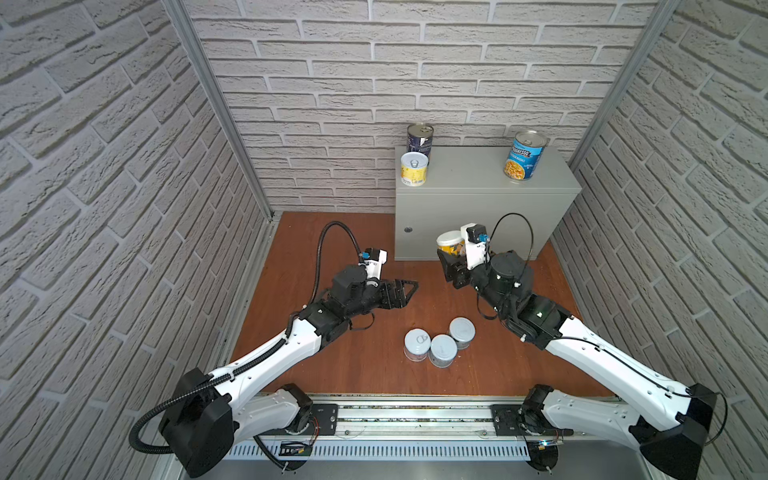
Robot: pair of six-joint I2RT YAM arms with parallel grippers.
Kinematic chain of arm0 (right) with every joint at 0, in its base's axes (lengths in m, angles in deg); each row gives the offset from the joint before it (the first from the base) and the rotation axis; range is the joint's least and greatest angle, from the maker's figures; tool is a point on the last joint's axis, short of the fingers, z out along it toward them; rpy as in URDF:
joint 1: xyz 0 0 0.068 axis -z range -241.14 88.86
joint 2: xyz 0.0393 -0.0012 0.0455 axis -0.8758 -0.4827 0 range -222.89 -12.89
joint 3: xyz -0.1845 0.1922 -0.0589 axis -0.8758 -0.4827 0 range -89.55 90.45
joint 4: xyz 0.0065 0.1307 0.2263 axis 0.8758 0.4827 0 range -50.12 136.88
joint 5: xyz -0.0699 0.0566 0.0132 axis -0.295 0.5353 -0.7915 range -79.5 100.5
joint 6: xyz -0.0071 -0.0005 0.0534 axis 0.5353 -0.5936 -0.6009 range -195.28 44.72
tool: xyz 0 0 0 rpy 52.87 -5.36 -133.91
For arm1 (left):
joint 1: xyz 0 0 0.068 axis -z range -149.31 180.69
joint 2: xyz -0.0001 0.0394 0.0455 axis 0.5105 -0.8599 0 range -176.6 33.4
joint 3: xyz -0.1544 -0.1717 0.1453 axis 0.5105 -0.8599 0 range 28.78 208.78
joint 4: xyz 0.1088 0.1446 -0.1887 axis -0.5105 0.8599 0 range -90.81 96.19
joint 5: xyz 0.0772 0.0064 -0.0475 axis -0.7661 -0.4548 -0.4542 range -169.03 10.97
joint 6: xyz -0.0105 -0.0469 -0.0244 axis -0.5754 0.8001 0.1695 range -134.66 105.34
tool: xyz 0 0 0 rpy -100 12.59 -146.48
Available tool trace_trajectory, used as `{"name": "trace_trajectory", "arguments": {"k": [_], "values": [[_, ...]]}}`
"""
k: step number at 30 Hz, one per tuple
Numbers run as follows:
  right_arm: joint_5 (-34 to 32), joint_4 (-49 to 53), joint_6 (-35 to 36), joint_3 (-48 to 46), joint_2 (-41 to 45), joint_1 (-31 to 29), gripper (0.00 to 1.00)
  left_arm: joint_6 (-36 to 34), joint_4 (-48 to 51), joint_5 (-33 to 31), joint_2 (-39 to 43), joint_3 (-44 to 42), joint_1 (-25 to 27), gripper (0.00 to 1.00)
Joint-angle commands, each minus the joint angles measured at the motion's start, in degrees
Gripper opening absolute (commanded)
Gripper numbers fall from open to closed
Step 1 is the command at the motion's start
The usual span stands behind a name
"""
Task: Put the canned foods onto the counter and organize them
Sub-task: 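Lift the orange-print can toward the cabinet top with the right gripper while the left withdraws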
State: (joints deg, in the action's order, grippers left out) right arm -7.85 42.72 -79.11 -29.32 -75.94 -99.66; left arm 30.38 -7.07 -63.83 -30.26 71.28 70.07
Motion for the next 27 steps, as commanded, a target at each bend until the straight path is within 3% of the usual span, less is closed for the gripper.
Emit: {"name": "trace_trajectory", "arguments": {"k": [1, 5, 13, 27], "values": [[1.2, -7.4, 1.8, 6.5, -1.3, 2.9, 0.68, -2.0, 0.8, -2.5, 3.3, -1.5, -0.1, 0.98], [4.1, -14.8, 2.6, 7.6, -3.7, 6.0, 0.68, -2.9, 1.8, -3.6, 5.4, -2.7, -0.1, 0.98], [9.5, -17.9, 1.5, 14.3, -8.3, 11.9, 0.68, -4.7, 3.7, -5.2, 6.9, -3.5, -0.2, 0.98], [12.0, -22.1, -0.8, 25.3, -21.4, 17.4, 0.68, -5.9, 6.0, -6.9, 8.1, -3.7, -0.1, 0.98]]}}
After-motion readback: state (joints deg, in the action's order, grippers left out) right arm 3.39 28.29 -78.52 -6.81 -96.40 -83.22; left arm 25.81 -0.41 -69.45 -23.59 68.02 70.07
